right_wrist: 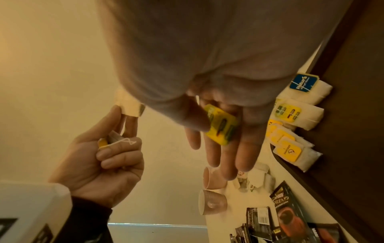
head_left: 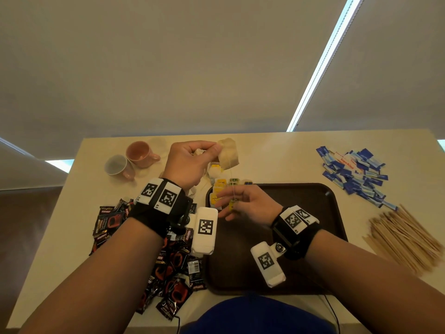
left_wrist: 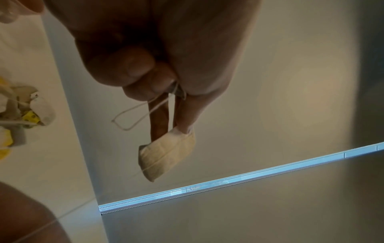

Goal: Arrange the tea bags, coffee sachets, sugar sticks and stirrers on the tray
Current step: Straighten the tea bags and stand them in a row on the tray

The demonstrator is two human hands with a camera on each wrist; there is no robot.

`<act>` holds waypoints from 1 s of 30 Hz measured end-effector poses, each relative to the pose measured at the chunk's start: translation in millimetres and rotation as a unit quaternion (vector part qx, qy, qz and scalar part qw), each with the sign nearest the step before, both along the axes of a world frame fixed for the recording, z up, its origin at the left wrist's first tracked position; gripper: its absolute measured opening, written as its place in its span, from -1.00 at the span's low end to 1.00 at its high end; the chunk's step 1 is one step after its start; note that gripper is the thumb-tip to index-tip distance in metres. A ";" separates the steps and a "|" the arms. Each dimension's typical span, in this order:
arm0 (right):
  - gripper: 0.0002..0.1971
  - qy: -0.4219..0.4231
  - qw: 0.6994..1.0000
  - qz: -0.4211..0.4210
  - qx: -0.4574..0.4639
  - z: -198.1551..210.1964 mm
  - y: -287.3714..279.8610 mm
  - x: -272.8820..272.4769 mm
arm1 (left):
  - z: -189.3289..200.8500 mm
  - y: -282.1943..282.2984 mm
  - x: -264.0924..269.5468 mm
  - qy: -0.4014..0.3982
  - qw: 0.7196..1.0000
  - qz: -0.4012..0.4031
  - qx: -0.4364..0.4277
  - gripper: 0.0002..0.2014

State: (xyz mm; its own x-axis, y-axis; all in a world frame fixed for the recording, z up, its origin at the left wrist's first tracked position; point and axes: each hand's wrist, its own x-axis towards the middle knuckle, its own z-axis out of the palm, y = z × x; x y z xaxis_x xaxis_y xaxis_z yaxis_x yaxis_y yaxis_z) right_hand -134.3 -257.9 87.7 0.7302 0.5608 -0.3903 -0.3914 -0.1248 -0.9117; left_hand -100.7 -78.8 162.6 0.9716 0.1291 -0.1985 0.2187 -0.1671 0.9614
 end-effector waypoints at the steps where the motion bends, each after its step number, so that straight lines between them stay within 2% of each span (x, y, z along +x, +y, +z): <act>1: -0.69 -0.012 1.000 0.004 -0.014 0.2 0.0 -1.3 | 0.8 0.3 -0.7 0.003 1.000 -0.001 -0.009 -0.91; 5: -0.79 0.006 0.998 -0.053 -0.026 -2.0 -2.2 -0.1 | 5.5 1.0 -5.7 0.017 0.999 -0.017 -0.035 -0.94; 7: -0.82 -0.070 0.989 -0.077 -0.105 -6.1 -6.2 5.9 | 5.5 2.0 -9.4 0.026 0.998 -0.037 -0.033 -0.96; 9: -0.87 -0.172 0.959 -0.087 -0.208 -7.1 -10.2 14.8 | 1.3 3.0 -14.7 0.040 0.997 -0.058 -0.031 -0.96; 10: -0.87 -0.189 0.951 -0.103 -0.221 -4.0 -11.4 19.4 | -2.2 3.8 -17.9 0.049 0.996 -0.069 -0.028 -0.95; 13: -0.84 -0.209 0.951 -0.136 -0.183 14.0 -12.3 32.4 | -13.2 3.8 -29.8 0.066 0.993 -0.102 0.006 -0.90; 15: -0.83 -0.240 0.951 -0.126 -0.153 29.0 -12.8 38.1 | -19.4 2.9 -36.4 0.068 0.991 -0.113 0.022 -0.97; 19: -0.82 -0.271 0.951 -0.117 -0.095 48.7 -10.1 38.6 | -30.9 1.0 -42.1 0.091 0.989 -0.108 0.031 -0.97; 21: -0.77 -0.283 0.947 -0.117 -0.093 52.9 -8.7 37.0 | -32.8 -1.1 -41.6 0.088 0.991 -0.094 0.039 -0.96; 26: -0.87 -0.361 0.920 -0.073 -0.134 56.6 -9.1 28.5 | -27.4 -5.9 -41.0 0.062 0.993 -0.094 0.046 -0.92; 30: -0.88 -0.335 0.936 -0.032 -0.104 66.7 -16.8 17.9 | -28.7 -7.3 -38.5 0.041 0.994 -0.094 0.050 -0.94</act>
